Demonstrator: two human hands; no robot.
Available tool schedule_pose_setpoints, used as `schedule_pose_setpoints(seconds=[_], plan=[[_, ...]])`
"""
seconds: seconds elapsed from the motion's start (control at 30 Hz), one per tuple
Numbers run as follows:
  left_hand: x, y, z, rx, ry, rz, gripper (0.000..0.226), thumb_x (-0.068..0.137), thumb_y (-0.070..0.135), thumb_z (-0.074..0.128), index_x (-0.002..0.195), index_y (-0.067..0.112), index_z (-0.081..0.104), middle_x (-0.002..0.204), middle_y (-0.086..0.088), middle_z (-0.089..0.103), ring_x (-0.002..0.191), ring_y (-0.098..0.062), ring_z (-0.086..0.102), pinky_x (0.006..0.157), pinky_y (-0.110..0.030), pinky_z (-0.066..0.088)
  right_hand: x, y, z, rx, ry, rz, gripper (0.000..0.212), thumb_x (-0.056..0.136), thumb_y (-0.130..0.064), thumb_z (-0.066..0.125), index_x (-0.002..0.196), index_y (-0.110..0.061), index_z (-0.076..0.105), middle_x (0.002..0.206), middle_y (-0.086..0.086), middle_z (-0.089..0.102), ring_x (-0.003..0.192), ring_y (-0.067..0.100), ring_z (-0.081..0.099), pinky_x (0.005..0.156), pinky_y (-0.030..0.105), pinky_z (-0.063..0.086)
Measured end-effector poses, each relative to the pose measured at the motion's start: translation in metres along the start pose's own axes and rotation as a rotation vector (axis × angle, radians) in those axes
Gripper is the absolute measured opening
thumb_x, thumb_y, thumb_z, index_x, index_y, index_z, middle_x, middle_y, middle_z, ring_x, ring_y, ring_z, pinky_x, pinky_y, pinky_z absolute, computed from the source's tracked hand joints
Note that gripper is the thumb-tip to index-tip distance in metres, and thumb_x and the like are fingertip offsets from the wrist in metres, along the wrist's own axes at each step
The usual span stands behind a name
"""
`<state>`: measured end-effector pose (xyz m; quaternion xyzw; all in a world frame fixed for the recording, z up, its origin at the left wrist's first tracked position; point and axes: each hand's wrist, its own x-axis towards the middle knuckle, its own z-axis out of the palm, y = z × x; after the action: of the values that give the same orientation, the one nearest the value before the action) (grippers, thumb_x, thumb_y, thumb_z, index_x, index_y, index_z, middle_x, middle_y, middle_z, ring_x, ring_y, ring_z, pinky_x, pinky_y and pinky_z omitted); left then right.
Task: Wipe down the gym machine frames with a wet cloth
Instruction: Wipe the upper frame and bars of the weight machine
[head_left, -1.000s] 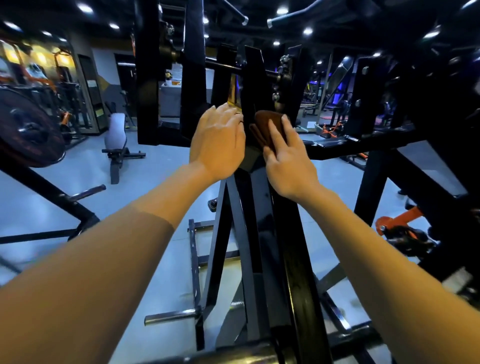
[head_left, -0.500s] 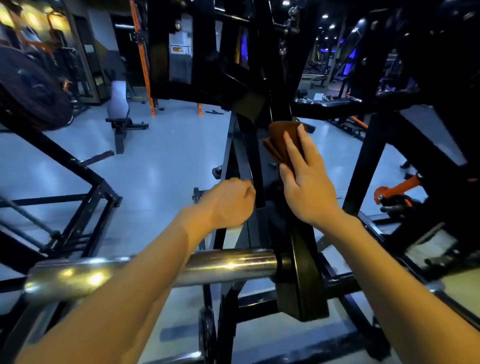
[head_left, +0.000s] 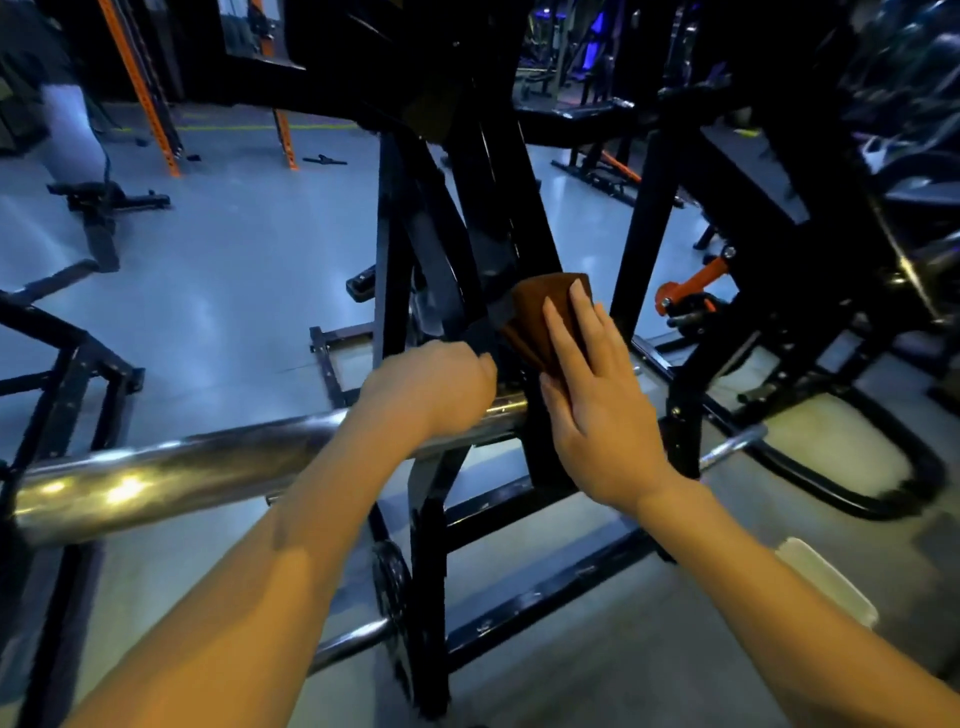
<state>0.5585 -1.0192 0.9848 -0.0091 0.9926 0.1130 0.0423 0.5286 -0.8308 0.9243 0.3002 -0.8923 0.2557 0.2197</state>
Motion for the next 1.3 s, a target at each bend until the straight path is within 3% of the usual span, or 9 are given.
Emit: schedule_pose_setpoints(seconds=[0.17,0.6,0.8,0.9,1.0,1.07,1.17,1.23,1.3], plan=[[0.004,-0.001,0.001,0.014,0.014,0.013,0.033,0.108,0.017,0.030,0.075,0.018,0.036,0.075,-0.005,0.049,0.077,-0.030,0.062,0.079,-0.052,0.057,-0.039,-0.002,0.001,-0.019,0.014,0.047,0.066,0.108,-0.023,0.050,0.166,-0.023,0.019,0.174,-0.003,0.003,0.161,0.022,0.002,0.119,0.024,0.015],[-0.008,0.002,-0.001,0.027,0.062,0.003,0.034,0.108,0.020,0.028,0.079,0.019,0.046,0.078,-0.007,0.054,0.080,-0.033,0.065,0.080,-0.052,0.058,-0.007,-0.006,-0.001,0.052,0.036,0.076,0.062,0.110,-0.033,0.043,0.166,-0.032,0.015,0.173,-0.012,-0.002,0.143,0.028,0.034,0.103,0.033,0.041],[0.002,0.003,0.005,-0.157,0.358,-0.045,0.031,0.107,0.034,0.032,0.100,0.017,0.057,0.086,-0.004,0.063,0.078,-0.026,0.062,0.076,-0.046,0.056,-0.025,0.004,-0.006,0.167,0.001,0.123,0.063,0.110,-0.027,0.045,0.166,-0.032,0.017,0.172,-0.017,0.003,0.150,0.020,0.031,0.109,0.029,0.038],[0.009,0.020,0.007,-0.382,0.521,0.017,0.019,0.106,0.030,0.043,0.107,0.021,0.060,0.095,0.005,0.062,0.083,-0.015,0.059,0.071,-0.034,0.052,0.009,0.009,-0.011,0.528,0.017,0.302,0.053,0.110,-0.021,0.045,0.160,-0.035,0.032,0.161,-0.011,0.041,0.135,0.000,0.049,0.100,0.016,0.043],[0.014,0.039,0.004,-0.502,0.602,0.083,0.011,0.101,0.023,0.053,0.106,0.019,0.063,0.106,0.008,0.055,0.103,-0.014,0.052,0.083,-0.029,0.044,0.022,0.030,-0.020,1.075,0.043,0.785,0.037,0.111,-0.021,0.044,0.145,-0.027,0.055,0.123,0.006,0.073,0.106,0.021,0.071,0.081,0.029,0.056],[0.017,0.051,0.001,-0.523,0.686,0.109,0.014,0.100,0.018,0.055,0.110,0.018,0.065,0.111,0.011,0.051,0.109,-0.009,0.044,0.086,-0.023,0.036,0.015,0.049,-0.028,1.438,0.049,0.994,0.037,0.111,-0.024,0.042,0.144,-0.014,0.056,0.113,0.014,0.074,0.092,0.026,0.070,0.080,0.033,0.056],[0.020,0.078,-0.002,-0.590,0.749,0.189,0.021,0.101,0.007,0.051,0.113,0.015,0.067,0.113,0.007,0.056,0.093,-0.010,0.055,0.081,-0.024,0.047,0.004,0.076,-0.037,1.782,0.106,1.125,0.043,0.108,-0.026,0.047,0.142,-0.003,0.057,0.132,0.021,0.067,0.095,0.027,0.067,0.088,0.035,0.055],[0.023,0.104,0.000,-0.732,0.598,0.157,0.028,0.102,0.000,0.047,0.121,0.011,0.064,0.117,-0.001,0.058,0.068,-0.007,0.059,0.064,-0.023,0.053,-0.001,0.091,-0.040,1.859,0.121,1.159,0.043,0.106,-0.027,0.050,0.141,-0.003,0.059,0.140,0.019,0.062,0.104,0.028,0.065,0.097,0.037,0.051],[0.039,0.134,0.013,-0.907,0.421,0.058,0.034,0.101,-0.001,0.046,0.129,0.011,0.061,0.120,-0.007,0.058,0.071,-0.003,0.067,0.061,-0.019,0.053,-0.005,0.105,-0.043,1.864,0.101,1.129,0.039,0.107,-0.027,0.050,0.139,-0.006,0.061,0.133,0.017,0.066,0.108,0.028,0.064,0.104,0.039,0.049]])
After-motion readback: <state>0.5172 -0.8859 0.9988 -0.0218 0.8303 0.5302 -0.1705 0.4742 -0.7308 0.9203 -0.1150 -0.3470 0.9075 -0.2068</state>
